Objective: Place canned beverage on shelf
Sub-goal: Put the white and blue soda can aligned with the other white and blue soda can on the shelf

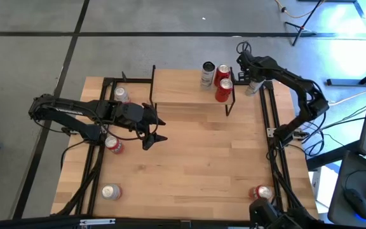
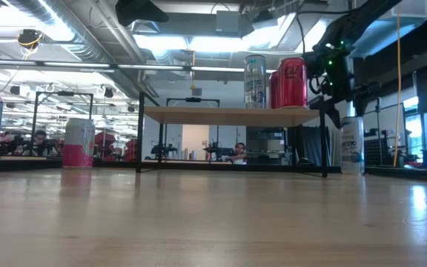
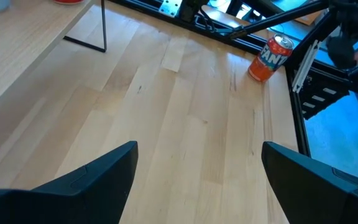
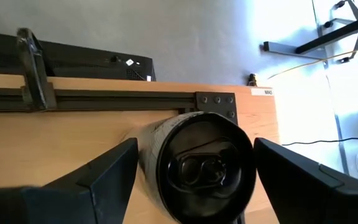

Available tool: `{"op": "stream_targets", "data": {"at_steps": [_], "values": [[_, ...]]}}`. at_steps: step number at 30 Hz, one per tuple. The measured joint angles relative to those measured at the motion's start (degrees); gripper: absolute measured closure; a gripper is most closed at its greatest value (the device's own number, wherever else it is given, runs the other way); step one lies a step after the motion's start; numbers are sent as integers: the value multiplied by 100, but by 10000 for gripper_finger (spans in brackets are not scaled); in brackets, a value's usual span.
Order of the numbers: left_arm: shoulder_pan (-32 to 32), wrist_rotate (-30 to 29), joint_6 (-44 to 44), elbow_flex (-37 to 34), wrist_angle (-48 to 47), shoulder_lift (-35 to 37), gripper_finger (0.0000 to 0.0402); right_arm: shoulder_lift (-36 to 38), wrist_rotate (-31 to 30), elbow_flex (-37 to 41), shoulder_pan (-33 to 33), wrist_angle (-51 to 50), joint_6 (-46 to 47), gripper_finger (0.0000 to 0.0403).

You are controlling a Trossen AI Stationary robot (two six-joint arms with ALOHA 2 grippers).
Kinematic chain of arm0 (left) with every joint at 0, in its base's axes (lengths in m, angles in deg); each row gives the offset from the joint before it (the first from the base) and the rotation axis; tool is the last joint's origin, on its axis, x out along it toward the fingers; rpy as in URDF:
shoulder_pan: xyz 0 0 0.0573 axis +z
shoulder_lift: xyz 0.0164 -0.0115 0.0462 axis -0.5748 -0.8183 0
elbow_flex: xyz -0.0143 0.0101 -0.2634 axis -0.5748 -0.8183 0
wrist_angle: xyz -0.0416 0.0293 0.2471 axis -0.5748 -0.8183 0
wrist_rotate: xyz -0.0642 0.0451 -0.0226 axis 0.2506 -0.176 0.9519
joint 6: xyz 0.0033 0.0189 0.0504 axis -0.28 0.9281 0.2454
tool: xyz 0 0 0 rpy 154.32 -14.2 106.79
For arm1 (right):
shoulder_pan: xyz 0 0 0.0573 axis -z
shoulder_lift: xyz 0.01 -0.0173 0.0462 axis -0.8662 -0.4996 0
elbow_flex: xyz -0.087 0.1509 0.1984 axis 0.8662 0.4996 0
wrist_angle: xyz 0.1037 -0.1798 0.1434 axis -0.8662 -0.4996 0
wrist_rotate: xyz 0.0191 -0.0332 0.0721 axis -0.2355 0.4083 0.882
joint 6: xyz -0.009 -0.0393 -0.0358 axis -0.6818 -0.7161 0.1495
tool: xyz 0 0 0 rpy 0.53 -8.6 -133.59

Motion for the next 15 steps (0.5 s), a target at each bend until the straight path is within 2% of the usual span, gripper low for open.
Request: {"op": "stream_targets", "data": {"at_steps": [7,15], "values": [[0,-1,-4,0,-1,0,63,-86,211,-23,0,-77,-233,100],[0,-22,-10,0,0,0,63,-60,727,-38,4,-225,-769,100]]}}
